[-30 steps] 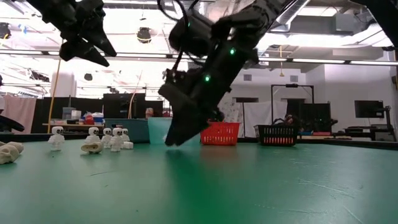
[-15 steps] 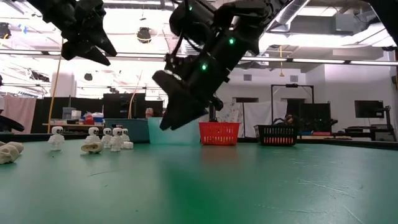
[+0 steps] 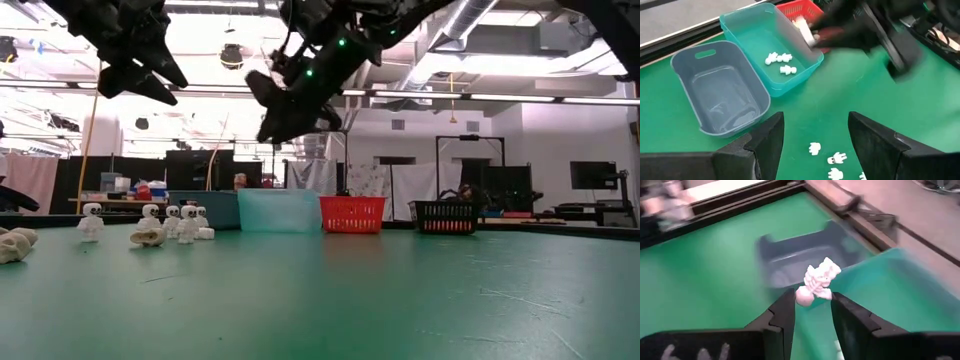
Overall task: Sort Halloween decoration
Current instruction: Put the white skeleton toy into the light blue bin
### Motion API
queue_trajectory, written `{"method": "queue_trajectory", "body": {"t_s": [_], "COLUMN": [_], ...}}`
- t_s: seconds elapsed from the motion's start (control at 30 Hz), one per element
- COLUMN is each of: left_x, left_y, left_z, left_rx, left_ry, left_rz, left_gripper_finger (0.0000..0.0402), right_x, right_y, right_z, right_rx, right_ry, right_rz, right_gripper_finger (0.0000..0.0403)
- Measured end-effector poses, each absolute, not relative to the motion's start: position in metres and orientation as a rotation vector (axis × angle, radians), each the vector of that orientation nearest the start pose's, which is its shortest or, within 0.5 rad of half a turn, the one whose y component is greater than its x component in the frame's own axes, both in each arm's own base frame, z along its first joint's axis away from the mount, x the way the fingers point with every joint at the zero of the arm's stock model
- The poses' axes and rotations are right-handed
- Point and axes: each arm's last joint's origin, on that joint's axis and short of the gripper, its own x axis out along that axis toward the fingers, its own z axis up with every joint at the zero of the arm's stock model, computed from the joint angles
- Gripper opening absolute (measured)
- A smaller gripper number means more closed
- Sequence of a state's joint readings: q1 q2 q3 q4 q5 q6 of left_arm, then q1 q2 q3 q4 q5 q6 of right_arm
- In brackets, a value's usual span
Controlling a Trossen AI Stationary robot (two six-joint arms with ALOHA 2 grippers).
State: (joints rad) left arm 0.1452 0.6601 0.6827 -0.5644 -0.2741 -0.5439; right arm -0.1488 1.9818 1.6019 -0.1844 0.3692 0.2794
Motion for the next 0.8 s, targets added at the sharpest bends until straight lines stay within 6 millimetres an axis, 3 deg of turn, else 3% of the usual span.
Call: {"method": "queue_trajectory", "body": {"t_s": [0.17,0.37,0.53,0.8], "left_x": [0.134,0.134,0.134,0.134], "left_y": [0.028,0.028,0.028,0.028], "left_z": [0.282,0.282,0.282,0.282], "left_rx": [-0.49,-0.49,-0.484,-0.481], "left_ry": [0.418,0.418,0.411,0.409], "left_rz": [0.547,0.547,0.566,0.573], "left_gripper_finger": [0.021,0.021,0.021,0.021], "right_x": [0.441,0.432,0.425,0.423], "right_y": [-0.118,-0.146,-0.156,-0.16], "right_z": [0.266,0.261,0.258,0.257], "right_rx": [0.248,0.322,0.337,0.361], "right_ry": [0.489,0.538,0.582,0.595], "right_rz": [-0.626,-0.551,-0.567,-0.52], "right_gripper_finger": [0.014,0.0142,0.0163,0.0229]}}
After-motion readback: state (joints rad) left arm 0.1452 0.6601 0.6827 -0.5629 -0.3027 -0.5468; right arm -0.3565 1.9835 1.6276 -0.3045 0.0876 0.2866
